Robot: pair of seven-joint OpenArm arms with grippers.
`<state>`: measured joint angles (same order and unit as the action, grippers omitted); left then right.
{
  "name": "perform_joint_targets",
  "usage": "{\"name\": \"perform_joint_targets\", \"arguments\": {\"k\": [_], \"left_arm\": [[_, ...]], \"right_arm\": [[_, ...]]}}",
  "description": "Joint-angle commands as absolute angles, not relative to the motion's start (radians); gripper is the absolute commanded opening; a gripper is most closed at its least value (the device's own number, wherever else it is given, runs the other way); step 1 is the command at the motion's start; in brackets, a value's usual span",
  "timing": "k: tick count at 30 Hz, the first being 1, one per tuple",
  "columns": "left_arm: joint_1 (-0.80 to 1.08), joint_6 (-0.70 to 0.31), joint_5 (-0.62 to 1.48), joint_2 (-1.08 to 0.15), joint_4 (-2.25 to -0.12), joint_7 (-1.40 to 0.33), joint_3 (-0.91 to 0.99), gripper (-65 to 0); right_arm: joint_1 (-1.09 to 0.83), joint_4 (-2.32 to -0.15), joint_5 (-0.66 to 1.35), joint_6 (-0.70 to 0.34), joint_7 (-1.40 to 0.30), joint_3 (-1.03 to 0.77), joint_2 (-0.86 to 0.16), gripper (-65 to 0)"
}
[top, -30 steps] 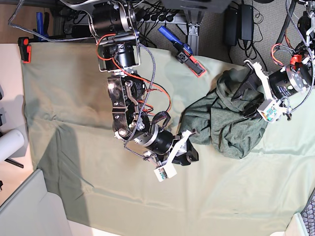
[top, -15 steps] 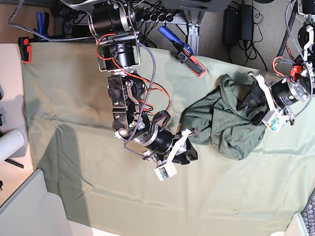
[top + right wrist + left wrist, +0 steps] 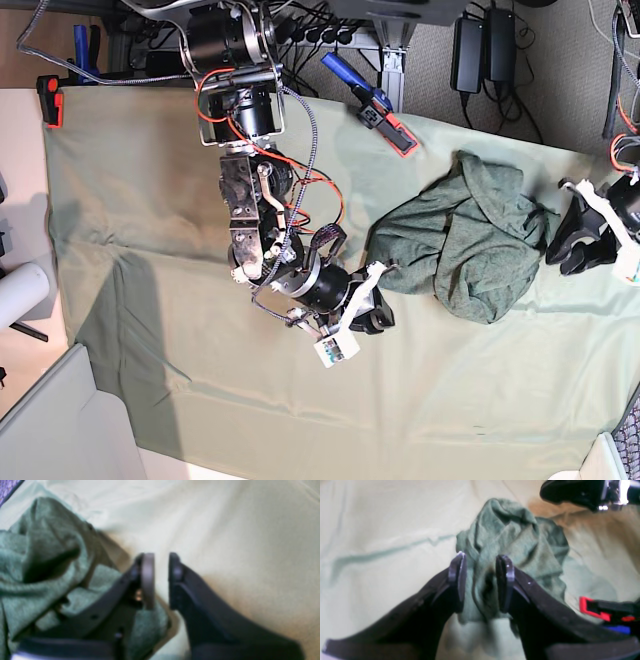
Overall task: Fold the T-shirt properly
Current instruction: 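Hold the bundle with the right gripper while the left gripper releases, then grasp the bundle with both grippers and compress it into a compact pile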
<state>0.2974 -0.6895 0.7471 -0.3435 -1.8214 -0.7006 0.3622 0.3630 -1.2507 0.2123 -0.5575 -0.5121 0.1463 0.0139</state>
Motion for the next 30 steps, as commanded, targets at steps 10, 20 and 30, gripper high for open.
{"name": "perform_joint_targets", "arguments": {"k": [10, 20, 30], "left_arm": [[0.372, -0.698, 0.724, -0.346, -1.839, -0.685, 0.366, -52.7], [0.371, -0.698, 0.625, -0.346, -1.837, -0.664, 0.352, -59.2], [0.369, -0.698, 0.565, -0.346, -1.819, -0.627, 0.316, -59.2]], "right_arm": [[0.39, -1.266, 0.223, -0.565, -0.479, 0.145, 0.017, -65.0], [0.39, -1.266, 0.197, -0.565, -0.478, 0.145, 0.017, -65.0], [0.39, -1.266, 0.23, -0.565, -0.478, 0.145, 0.017, -65.0]]}}
